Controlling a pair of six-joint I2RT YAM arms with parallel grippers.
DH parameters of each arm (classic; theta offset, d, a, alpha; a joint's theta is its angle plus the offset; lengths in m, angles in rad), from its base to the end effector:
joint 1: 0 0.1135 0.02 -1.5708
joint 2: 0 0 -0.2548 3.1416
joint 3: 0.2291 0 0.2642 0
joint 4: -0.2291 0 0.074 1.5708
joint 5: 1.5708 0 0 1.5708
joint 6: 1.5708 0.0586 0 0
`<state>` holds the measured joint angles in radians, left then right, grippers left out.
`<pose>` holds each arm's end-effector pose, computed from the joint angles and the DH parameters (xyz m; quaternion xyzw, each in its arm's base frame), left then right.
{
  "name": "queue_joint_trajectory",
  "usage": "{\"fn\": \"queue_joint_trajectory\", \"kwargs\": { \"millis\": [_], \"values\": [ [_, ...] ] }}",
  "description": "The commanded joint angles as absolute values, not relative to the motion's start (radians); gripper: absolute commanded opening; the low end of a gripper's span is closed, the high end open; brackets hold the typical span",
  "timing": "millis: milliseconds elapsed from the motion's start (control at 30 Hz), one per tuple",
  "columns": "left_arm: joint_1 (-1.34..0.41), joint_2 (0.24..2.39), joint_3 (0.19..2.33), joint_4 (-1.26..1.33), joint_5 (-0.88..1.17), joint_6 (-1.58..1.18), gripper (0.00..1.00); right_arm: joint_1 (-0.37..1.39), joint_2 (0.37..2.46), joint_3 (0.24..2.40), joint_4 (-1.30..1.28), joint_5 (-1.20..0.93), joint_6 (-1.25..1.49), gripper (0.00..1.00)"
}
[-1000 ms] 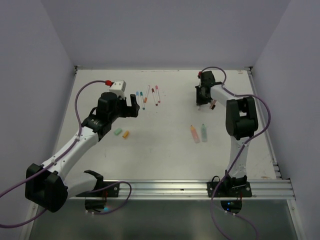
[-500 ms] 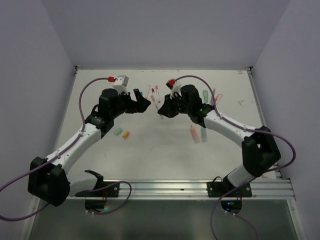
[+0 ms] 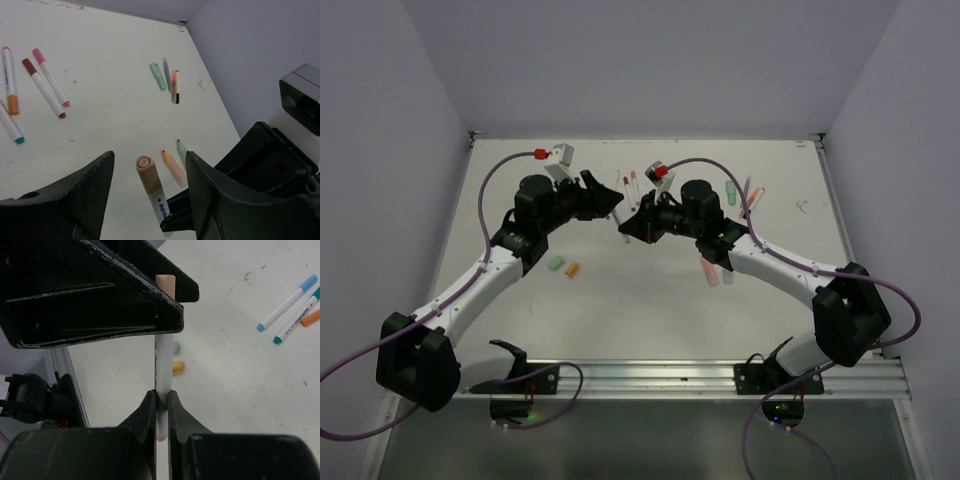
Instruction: Open the pen caps
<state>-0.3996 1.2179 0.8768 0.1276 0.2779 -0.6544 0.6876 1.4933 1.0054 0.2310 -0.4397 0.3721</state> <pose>0.2903 -0.1400 0.2955 -0.0117 0.7757 -0.4059 0.4831 0.2767 0.2595 0.2676 -0.2529 0.7423 0.4502 0.4270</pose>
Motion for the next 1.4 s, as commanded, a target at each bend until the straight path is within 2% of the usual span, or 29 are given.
{"fn": "queue_joint_trajectory", "kwargs": {
  "millis": [0,133,167,233,267,333,400,433,533,833,933,1000,1033,1100,1367],
  "values": [
    [-0.396,1.224,0.876,0.192,0.301,-0.684,0.61,0.692,1.471,1.000,0.311,-0.462,0.385,0.00],
    [-0.396,1.226,0.874,0.196,0.298,-0.686,0.42,0.695,1.473,1.000,0.318,-0.463,0.380,0.00],
    [-0.396,1.226,0.870,0.196,0.292,-0.687,0.32,0.696,1.473,0.999,0.319,-0.466,0.380,0.00],
    [-0.396,1.224,0.867,0.198,0.285,-0.689,0.21,0.698,1.473,0.997,0.324,-0.474,0.380,0.00],
    [-0.396,1.218,0.865,0.201,0.281,-0.687,0.11,0.699,1.473,0.993,0.328,-0.477,0.379,0.00],
    [-0.396,1.213,0.859,0.207,0.278,-0.690,0.01,0.701,1.473,0.989,0.341,-0.486,0.382,0.02],
    [-0.396,1.204,0.848,0.224,0.278,-0.690,0.00,0.701,1.479,0.983,0.366,-0.495,0.390,0.15],
    [-0.397,1.201,0.841,0.230,0.278,-0.690,0.00,0.701,1.480,0.982,0.376,-0.499,0.396,0.27],
    [-0.402,1.192,0.831,0.241,0.278,-0.692,0.00,0.701,1.503,1.002,0.399,-0.506,0.411,0.41],
    [-0.407,1.160,0.801,0.275,0.279,-0.699,0.00,0.701,1.583,1.065,0.420,-0.517,0.416,0.43],
    [-0.407,1.158,0.796,0.284,0.282,-0.704,0.00,0.701,1.600,1.072,0.433,-0.523,0.423,0.39],
    [-0.407,1.160,0.793,0.299,0.288,-0.707,0.00,0.703,1.605,1.072,0.439,-0.528,0.425,0.31],
    [-0.407,1.160,0.789,0.304,0.288,-0.707,0.00,0.703,1.606,1.071,0.437,-0.534,0.422,0.15],
    [-0.408,1.158,0.784,0.316,0.275,-0.709,0.00,0.704,1.603,1.059,0.425,-0.532,0.413,0.00],
    [-0.396,1.152,0.779,0.425,0.134,-0.726,0.00,0.703,1.516,0.863,0.356,-0.558,0.324,0.00]
  ]
}}
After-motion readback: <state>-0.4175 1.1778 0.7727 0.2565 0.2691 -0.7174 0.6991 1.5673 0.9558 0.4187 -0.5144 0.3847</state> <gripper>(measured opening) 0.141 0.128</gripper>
